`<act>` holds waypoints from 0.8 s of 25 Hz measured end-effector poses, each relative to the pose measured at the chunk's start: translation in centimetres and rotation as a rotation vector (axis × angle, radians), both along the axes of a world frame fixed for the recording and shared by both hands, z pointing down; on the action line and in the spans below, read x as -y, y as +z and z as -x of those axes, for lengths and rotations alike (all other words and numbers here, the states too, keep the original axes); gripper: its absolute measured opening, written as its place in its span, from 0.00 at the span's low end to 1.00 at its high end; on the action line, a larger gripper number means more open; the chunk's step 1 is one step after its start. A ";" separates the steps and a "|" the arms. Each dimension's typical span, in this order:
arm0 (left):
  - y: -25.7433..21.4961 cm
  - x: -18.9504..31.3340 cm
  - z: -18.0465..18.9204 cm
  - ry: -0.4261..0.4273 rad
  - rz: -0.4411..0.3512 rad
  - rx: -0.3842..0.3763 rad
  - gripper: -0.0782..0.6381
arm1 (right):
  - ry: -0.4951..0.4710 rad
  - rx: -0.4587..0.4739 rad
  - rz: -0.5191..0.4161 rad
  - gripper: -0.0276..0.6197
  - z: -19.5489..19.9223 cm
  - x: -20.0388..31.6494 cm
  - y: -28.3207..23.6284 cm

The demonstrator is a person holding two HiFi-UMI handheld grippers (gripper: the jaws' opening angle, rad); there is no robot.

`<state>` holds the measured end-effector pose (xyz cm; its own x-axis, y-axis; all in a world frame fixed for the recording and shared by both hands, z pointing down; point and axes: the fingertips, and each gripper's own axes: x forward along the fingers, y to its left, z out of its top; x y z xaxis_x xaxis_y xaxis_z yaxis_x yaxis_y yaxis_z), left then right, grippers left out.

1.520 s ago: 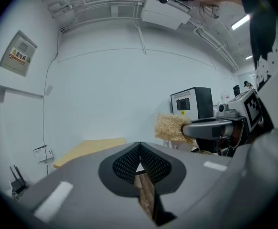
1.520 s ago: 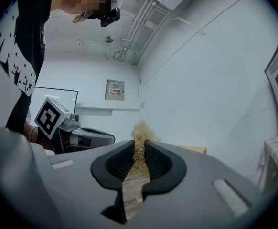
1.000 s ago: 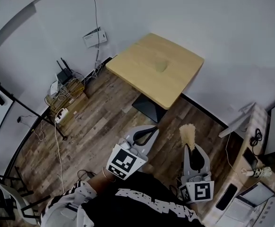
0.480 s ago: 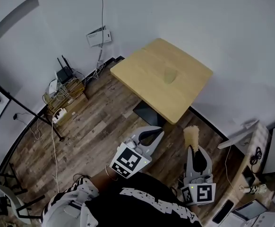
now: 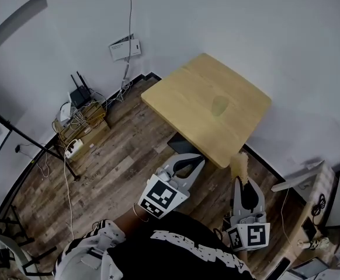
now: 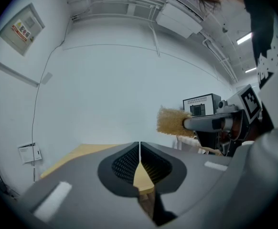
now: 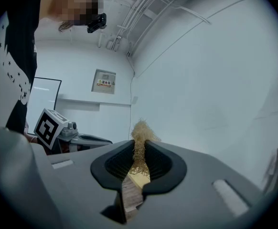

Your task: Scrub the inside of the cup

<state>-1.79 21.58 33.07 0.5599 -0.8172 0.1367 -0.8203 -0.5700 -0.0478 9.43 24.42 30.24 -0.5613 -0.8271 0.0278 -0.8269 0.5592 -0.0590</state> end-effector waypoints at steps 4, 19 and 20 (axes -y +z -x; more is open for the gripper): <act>0.1 2.0 1.8 0.013 0.004 0.000 0.14 | 0.008 -0.003 0.015 0.16 2.0 2.0 -0.1; 1.9 9.0 9.0 0.055 0.044 -0.007 0.17 | 0.044 -0.011 0.068 0.16 9.0 9.4 1.2; 2.0 9.4 9.5 0.060 0.045 -0.010 0.17 | 0.049 -0.011 0.068 0.16 9.5 9.8 1.2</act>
